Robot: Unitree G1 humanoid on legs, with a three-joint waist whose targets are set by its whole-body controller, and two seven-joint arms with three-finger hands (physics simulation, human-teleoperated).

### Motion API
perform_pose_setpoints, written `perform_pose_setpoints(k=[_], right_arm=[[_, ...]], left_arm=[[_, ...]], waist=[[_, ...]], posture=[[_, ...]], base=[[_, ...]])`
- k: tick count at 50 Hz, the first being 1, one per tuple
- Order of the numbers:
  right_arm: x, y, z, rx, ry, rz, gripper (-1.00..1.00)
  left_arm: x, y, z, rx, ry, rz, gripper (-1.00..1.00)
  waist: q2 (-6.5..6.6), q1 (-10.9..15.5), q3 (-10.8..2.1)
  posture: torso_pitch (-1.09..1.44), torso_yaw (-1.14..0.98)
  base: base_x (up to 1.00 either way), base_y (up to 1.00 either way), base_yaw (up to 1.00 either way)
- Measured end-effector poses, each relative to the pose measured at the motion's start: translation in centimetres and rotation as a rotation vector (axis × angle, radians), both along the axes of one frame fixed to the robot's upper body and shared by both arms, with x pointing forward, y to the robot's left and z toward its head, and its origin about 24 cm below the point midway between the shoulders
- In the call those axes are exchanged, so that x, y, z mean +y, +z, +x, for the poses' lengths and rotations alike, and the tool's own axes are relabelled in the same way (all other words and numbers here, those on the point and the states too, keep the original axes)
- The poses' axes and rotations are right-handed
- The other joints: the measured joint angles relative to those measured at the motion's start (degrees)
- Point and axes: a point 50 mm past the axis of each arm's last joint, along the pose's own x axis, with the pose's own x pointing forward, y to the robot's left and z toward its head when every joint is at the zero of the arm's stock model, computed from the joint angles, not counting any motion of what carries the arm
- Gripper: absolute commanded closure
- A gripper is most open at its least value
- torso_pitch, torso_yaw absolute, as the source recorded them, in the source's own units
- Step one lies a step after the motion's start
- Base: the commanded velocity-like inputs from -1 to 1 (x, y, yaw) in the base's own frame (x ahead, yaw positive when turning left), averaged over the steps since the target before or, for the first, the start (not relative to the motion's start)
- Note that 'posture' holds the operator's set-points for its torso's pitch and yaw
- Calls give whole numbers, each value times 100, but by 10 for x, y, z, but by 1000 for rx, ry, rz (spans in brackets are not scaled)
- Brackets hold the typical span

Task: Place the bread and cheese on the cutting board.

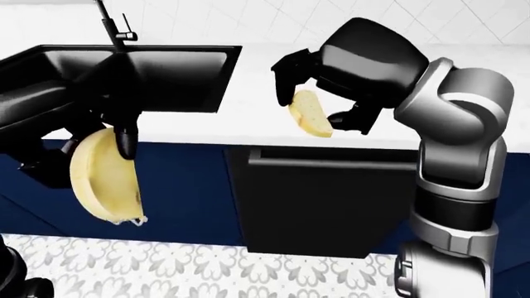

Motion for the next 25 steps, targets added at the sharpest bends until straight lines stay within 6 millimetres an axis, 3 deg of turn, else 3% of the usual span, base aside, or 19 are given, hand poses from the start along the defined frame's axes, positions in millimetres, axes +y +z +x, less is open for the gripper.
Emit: perform_pose_setpoints(k=[2,4,7,10,14,24,25], right_arm=[[-1,-3,3,23,-11,-4,100],[-1,0,2,13,-13,-7,100],[-1,4,-1,-14,-6,1,100],[0,3,-1,-13,0,6,100],[6,-5,2,20,21,-22,100],[2,4,-2,-22,10,-2,100],[0,3,-2,-19,6,-1,100]], left_arm=[[-2,-2,1,18,-14,7,100],[-1,0,0,7,-11,6,100],[0,3,-2,-18,1,1,100],[2,3,-1,-19,9,1,100],[5,-2,1,14,28,-10,100],[3,1,0,-10,18,-4,100],[2,0,0,-8,11,-6,100]], waist=[[-69,28,-77],[-15,75,-105],[239,80,-33],[563,107,-102],[455,182,-19],[-109,100,-36],[-29,49,-16]], posture=[[0,0],[0,0],[0,0],[0,0],[0,0],[0,0],[0,0]], base=[[0,43,0],[0,43,0],[0,42,0],[0,43,0],[0,43,0],[0,43,0],[0,42,0]])
